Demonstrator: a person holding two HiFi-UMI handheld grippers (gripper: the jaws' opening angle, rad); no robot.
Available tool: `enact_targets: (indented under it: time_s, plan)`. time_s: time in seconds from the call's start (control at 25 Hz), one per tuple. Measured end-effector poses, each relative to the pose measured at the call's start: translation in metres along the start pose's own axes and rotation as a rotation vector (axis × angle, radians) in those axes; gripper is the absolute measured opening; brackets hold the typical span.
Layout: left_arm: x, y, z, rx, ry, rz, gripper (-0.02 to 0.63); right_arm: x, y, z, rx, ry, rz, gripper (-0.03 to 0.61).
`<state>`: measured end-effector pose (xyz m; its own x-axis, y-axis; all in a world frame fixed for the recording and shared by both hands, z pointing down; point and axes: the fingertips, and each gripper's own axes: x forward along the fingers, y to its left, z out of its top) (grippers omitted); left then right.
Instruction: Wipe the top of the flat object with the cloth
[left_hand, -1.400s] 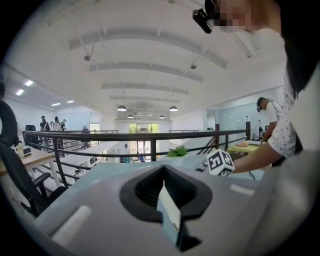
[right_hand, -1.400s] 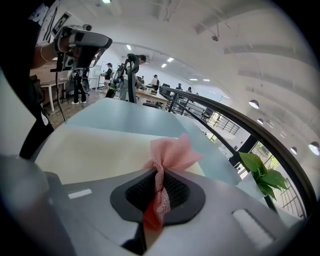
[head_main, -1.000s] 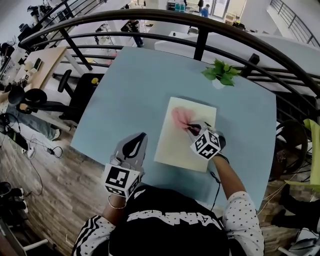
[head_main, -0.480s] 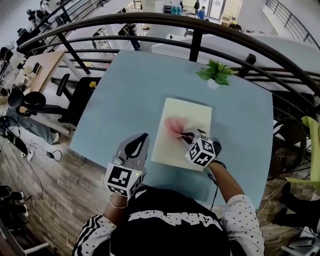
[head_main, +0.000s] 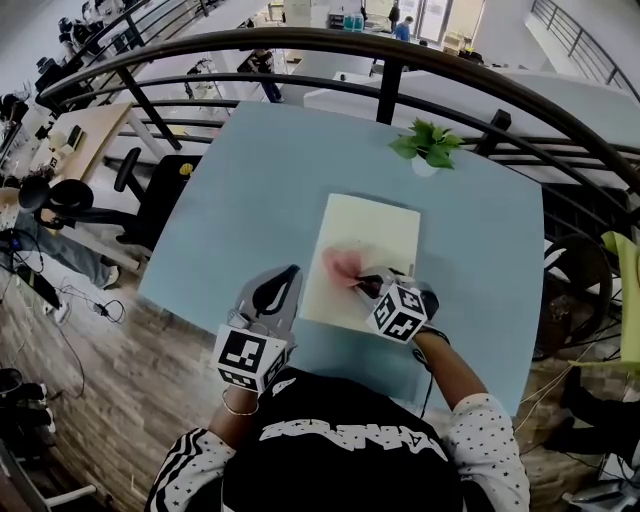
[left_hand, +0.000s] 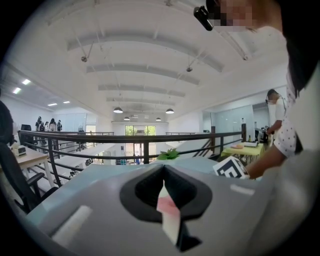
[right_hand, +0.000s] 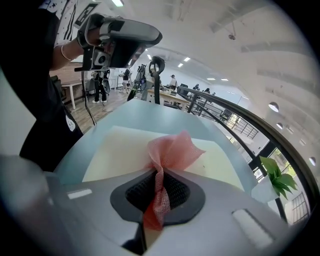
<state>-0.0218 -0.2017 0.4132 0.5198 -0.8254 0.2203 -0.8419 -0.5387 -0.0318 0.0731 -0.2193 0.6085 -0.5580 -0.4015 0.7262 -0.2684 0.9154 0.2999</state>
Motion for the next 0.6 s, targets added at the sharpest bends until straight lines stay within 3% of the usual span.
enact_targets:
  time_s: [0.32, 0.6]
  plan:
    - [-0.010, 0.002, -0.005, -0.019, 0.000, 0.028, 0.000, -0.006, 0.024, 0.003, 0.000, -0.009, 0.070, 0.026]
    - [-0.016, 0.008, -0.015, -0.018, 0.030, 0.037, 0.000, -0.007, 0.033, 0.006, 0.037, -0.034, 0.068, 0.025]
